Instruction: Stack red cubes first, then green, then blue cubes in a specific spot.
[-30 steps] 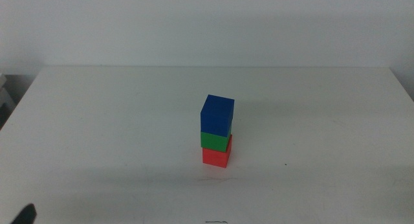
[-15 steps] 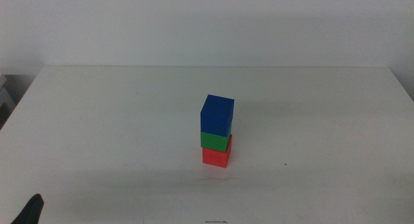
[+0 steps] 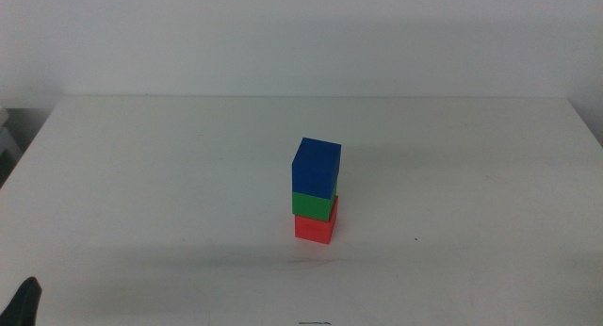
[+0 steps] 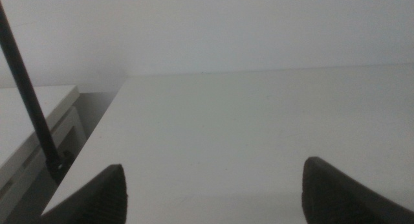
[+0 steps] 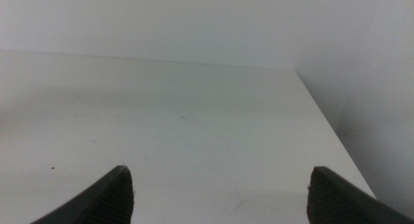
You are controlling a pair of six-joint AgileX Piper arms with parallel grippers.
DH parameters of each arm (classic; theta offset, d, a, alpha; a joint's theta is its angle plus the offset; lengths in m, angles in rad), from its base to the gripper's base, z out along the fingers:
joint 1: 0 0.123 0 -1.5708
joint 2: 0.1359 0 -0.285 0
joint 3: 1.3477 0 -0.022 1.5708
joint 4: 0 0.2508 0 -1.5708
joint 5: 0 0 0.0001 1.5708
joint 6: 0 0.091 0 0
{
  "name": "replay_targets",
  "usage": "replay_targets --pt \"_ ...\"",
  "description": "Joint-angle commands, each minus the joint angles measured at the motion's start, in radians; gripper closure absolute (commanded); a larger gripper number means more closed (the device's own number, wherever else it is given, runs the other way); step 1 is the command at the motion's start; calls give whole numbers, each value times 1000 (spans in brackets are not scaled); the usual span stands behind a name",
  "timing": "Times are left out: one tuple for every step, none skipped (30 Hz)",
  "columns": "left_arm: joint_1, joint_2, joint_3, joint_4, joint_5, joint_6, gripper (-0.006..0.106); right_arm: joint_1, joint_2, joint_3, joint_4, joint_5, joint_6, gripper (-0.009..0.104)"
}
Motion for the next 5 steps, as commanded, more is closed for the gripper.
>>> replay_targets --pt "11 -21 -3 -6 -84 -12 9 -7 -23 -18 -5 -81 -9 16" --pt "11 -21 -3 -6 -84 -12 9 -7 -23 -18 -5 -81 -9 16" --pt "11 -21 -3 -6 -84 -12 9 -7 -23 -18 -5 -81 -9 16" --pt "11 -21 -3 -6 -84 -12 9 -7 -23 -18 -5 -81 -9 16" --pt "11 -21 -3 -6 -84 -12 9 -7 -23 -18 -5 -81 -9 16"
